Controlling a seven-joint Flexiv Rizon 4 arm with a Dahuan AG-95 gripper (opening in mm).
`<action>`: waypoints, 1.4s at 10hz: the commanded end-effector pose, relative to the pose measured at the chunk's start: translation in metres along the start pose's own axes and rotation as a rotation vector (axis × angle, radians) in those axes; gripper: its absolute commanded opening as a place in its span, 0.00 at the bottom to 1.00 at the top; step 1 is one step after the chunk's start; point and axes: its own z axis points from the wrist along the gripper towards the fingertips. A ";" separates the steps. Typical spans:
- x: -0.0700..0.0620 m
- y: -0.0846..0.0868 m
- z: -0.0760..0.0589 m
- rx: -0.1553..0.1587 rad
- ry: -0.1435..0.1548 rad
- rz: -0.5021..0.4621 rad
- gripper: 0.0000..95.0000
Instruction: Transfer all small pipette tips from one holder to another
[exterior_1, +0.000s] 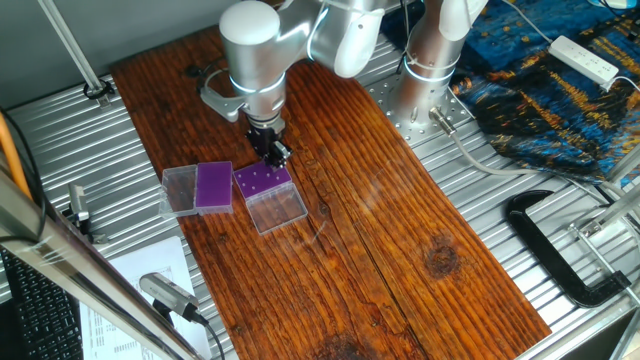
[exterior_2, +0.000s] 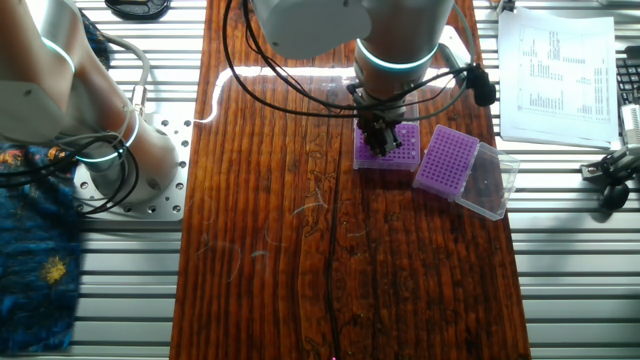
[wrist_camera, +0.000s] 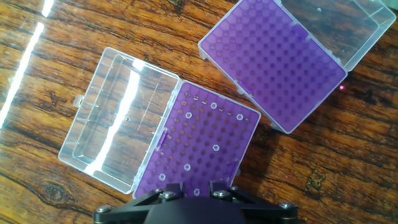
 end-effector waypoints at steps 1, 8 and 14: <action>0.000 0.000 0.000 0.002 0.000 0.003 0.20; 0.000 0.000 0.002 0.002 -0.003 0.004 0.00; 0.000 0.000 -0.001 0.004 0.000 0.010 0.00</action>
